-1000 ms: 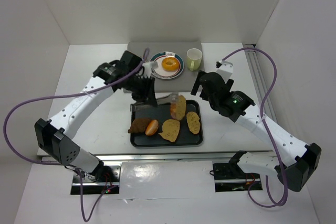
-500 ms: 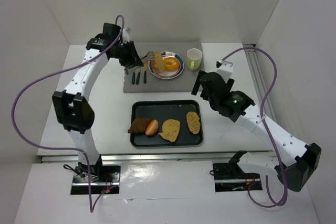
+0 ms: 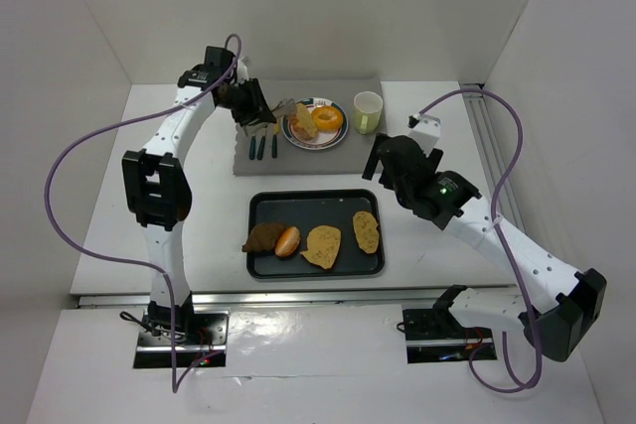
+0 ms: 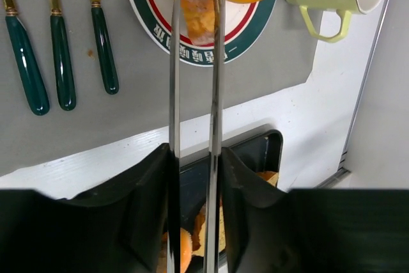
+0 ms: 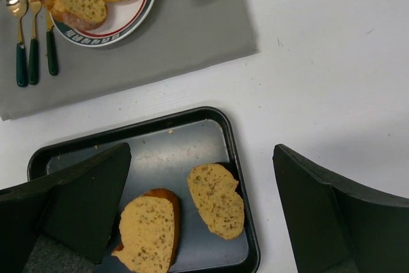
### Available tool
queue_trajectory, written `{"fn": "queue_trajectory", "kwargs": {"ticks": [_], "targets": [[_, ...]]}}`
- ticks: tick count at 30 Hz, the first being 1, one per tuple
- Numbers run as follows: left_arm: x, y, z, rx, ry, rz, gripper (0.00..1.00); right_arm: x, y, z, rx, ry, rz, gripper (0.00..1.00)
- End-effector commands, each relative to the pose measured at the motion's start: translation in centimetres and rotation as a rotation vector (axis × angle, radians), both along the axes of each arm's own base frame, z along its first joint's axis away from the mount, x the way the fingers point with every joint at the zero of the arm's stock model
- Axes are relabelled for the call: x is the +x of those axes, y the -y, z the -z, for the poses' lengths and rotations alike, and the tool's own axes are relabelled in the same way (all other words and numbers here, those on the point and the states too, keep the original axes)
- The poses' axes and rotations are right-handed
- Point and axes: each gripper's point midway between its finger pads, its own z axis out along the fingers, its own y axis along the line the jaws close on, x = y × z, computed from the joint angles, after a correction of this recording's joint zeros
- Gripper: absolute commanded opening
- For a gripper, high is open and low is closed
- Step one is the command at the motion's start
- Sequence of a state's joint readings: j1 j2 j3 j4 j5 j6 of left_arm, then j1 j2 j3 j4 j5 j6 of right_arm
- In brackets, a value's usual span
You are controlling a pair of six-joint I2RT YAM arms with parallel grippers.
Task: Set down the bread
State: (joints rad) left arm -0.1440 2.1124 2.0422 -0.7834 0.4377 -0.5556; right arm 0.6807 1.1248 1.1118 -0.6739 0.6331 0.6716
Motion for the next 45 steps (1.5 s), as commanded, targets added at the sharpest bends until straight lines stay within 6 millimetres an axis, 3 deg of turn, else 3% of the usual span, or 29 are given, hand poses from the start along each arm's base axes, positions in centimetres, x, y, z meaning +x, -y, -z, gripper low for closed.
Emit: {"fn": "queue_trajectory", "kwargs": {"ticks": [1, 9, 11, 19, 21, 24, 26, 27, 28, 29, 30, 32, 34, 45], "targets": [[0.6, -0.3, -1.7, -0.023, 0.043, -0.002, 0.48, 0.5, 0.4, 0.0, -0.01, 0.005, 0.027, 0.99], [0.1, -1.4, -4.6, 0.006, 0.11, -0.018, 0.53, 0.5, -0.2, 0.0, 0.004, -0.006, 0.005, 0.99], [0.1, -1.9, -5.2, 0.031, 0.127, -0.03, 0.58, 0.5, -0.2, 0.0, 0.004, -0.006, 0.005, 0.99], [-1.2, -5.5, -9.6, 0.171, 0.238, -0.094, 0.59, 0.1, -0.2, -0.5, 0.038, 0.008, 0.008, 0.99], [-2.8, -5.4, -11.1, 0.196, 0.266, -0.066, 0.58, 0.0, -0.1, -0.7, 0.051, 0.016, 0.012, 0.99], [-6.2, -3.5, -10.9, 0.255, 0.268, 0.046, 0.58, -0.1, 0.0, -0.6, 0.052, 0.008, 0.017, 0.99], [-8.5, -3.3, -10.0, 0.339, 0.246, 0.074, 0.58, -0.3, -0.1, -0.2, 0.051, -0.003, 0.01, 0.99], [-10.2, -3.2, -7.9, 0.36, 0.189, 0.097, 0.58, -0.3, -0.1, -0.2, 0.051, -0.003, 0.01, 0.99], [-12.2, -2.5, -8.8, 0.353, 0.216, 0.121, 0.58, -0.2, -0.4, -0.3, 0.063, 0.003, 0.003, 0.99], [-13.4, -2.5, -8.3, 0.355, 0.203, 0.134, 0.58, 0.0, -0.5, -0.5, 0.071, 0.013, 0.002, 0.99], [-15.0, -2.4, -6.5, 0.355, 0.154, 0.161, 0.58, 0.0, -0.8, -0.2, 0.078, 0.007, -0.008, 0.99], [-17.5, -1.6, -7.0, 0.349, 0.176, 0.199, 0.58, 0.1, -1.0, -0.3, 0.079, 0.011, -0.021, 0.99], [-19.6, -1.3, -5.6, 0.356, 0.142, 0.237, 0.58, 0.3, -1.4, -0.2, 0.084, 0.008, -0.028, 0.99], [-27.2, 3.9, -2.4, 0.364, 0.045, 0.479, 0.58, 0.5, -2.8, 1.0, 0.085, -0.034, -0.085, 0.99]]}}
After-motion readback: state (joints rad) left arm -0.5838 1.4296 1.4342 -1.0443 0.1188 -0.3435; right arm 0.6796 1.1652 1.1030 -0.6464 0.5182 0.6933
